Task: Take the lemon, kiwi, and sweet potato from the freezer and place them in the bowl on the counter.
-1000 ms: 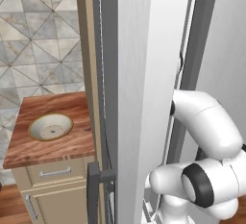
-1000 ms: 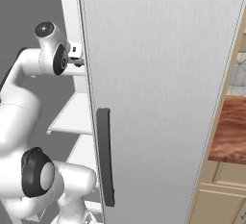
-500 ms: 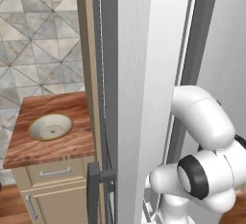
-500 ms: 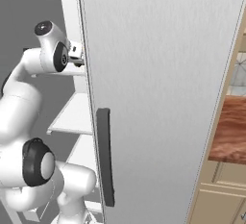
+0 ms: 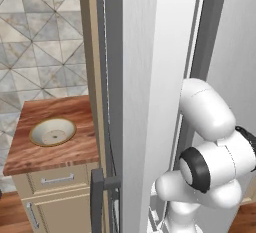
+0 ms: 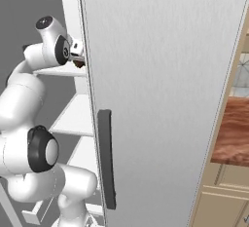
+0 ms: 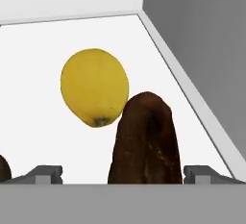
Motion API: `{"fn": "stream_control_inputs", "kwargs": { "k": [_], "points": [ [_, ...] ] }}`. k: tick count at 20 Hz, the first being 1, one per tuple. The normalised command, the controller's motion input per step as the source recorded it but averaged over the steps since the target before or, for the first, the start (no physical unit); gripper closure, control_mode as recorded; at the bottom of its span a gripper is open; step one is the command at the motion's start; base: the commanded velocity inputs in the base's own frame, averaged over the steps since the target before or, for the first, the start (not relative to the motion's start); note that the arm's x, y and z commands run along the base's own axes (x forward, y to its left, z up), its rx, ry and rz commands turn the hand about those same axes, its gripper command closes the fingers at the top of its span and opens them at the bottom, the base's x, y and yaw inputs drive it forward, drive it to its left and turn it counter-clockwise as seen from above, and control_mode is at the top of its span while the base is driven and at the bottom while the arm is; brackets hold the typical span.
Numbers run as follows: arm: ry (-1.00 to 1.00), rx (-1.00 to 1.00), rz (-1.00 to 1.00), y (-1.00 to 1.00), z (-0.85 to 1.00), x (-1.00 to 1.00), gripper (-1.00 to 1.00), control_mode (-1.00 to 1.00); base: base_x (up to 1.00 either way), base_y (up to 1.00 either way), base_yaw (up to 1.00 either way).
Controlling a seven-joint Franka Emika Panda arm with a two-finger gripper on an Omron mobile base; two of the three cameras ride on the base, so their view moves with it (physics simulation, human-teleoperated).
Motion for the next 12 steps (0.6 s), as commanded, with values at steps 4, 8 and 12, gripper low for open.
{"fn": "stream_control_inputs", "kwargs": {
  "k": [4, 8, 12],
  "points": [
    [0.02, 0.01, -0.03, -0.02, -0.11, 0.08, -1.00, -1.00, 0.00, 0.00, 0.00],
    [0.00, 0.02, -0.01, -0.03, -0.43, 0.00, -1.00, -1.00, 0.00, 0.00, 0.00],
    [0.00, 0.03, -0.01, -0.02, -0.56, 0.00, -1.00, -1.00, 0.00, 0.00, 0.00]
  ]
}}
